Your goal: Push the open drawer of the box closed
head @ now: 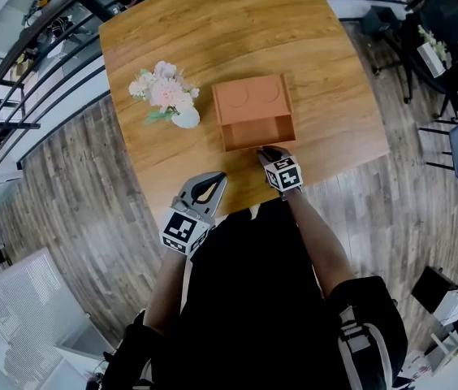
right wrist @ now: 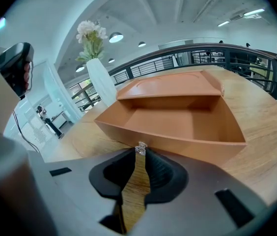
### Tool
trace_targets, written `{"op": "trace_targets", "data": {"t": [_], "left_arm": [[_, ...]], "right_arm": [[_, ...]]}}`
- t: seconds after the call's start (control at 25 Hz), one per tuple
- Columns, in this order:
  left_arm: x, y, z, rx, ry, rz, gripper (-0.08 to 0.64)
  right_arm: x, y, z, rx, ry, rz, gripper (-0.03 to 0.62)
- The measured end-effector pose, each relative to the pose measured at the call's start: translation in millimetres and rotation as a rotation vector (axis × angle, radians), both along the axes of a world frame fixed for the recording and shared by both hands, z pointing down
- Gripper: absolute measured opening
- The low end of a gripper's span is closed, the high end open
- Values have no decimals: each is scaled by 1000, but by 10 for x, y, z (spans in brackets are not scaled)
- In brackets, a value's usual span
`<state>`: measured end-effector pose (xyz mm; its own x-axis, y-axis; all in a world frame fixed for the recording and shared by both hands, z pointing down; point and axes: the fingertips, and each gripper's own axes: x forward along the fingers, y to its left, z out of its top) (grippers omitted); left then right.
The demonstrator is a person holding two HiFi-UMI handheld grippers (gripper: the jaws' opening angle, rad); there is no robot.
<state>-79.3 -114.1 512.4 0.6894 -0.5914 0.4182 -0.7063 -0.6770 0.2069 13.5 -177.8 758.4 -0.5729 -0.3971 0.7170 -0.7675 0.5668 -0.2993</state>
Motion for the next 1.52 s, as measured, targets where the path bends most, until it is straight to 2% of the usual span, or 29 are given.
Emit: {"op": "trace_targets", "data": {"t": [1.52], "left_arm": [[3,-142,61,-18,-1,-50,23]], "right_arm": [[-84,-477,17,-15,-38,-1,80]]}}
